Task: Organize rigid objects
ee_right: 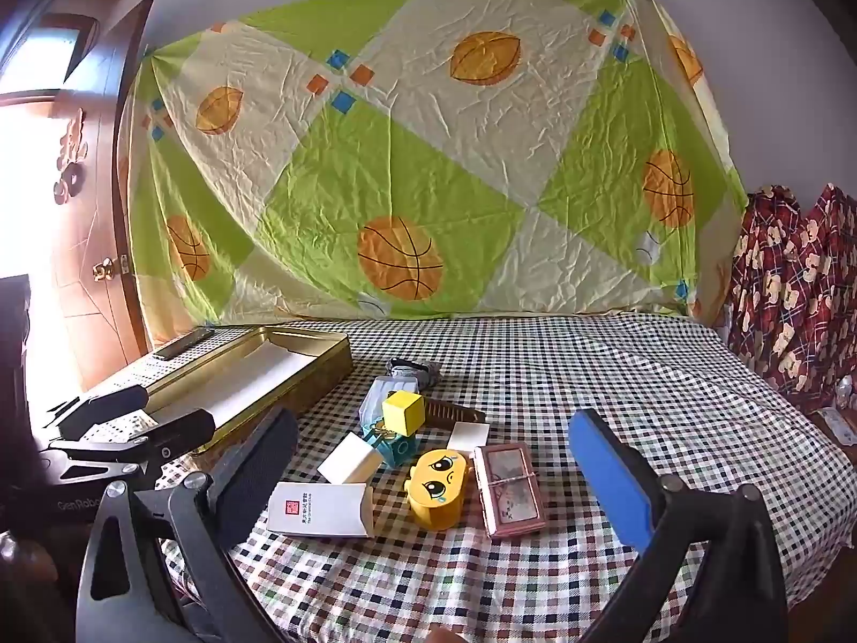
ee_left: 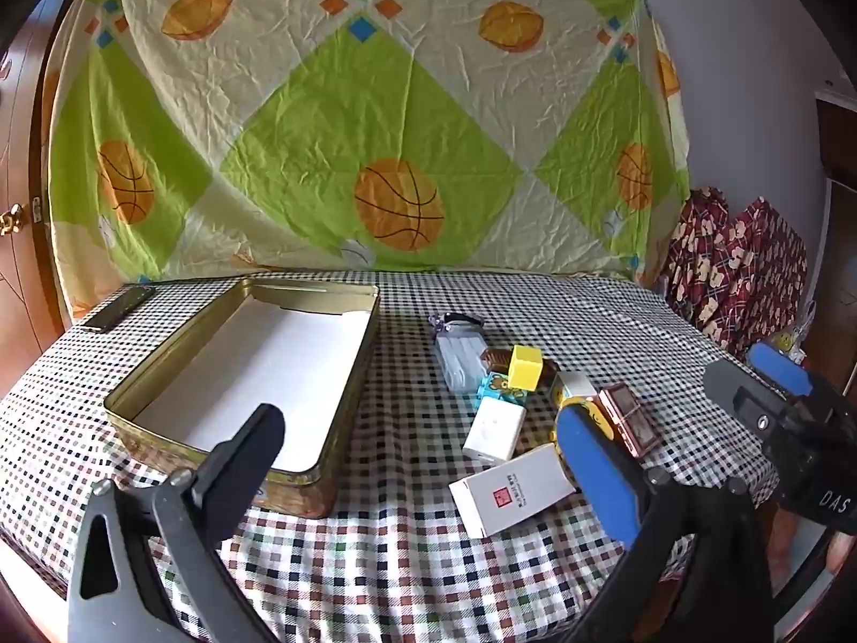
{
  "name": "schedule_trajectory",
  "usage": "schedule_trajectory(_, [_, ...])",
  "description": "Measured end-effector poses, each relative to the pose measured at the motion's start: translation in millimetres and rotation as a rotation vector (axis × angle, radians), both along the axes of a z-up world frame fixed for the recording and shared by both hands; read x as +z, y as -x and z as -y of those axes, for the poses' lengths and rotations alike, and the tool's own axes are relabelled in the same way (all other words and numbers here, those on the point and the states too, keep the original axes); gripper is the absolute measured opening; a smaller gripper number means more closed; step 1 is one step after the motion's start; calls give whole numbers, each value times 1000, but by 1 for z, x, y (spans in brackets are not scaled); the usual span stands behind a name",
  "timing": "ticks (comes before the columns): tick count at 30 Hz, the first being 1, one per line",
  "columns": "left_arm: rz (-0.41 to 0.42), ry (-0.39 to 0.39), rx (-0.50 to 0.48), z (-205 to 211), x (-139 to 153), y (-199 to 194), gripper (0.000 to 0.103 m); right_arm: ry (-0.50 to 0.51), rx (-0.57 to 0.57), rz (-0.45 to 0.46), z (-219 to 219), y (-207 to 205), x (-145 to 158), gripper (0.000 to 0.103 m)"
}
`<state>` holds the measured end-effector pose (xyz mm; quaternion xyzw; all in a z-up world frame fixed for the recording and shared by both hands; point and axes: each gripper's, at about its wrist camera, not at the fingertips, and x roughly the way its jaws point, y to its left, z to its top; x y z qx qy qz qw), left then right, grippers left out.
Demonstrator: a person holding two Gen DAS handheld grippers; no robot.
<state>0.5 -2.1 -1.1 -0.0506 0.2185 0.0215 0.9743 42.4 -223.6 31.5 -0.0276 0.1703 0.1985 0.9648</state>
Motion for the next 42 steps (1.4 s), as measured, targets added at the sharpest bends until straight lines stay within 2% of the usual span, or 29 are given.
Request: schedule_trajectory(42, [-24, -1, -2, 8, -13, -4, 103, -31, 15, -56, 2, -1, -7, 102])
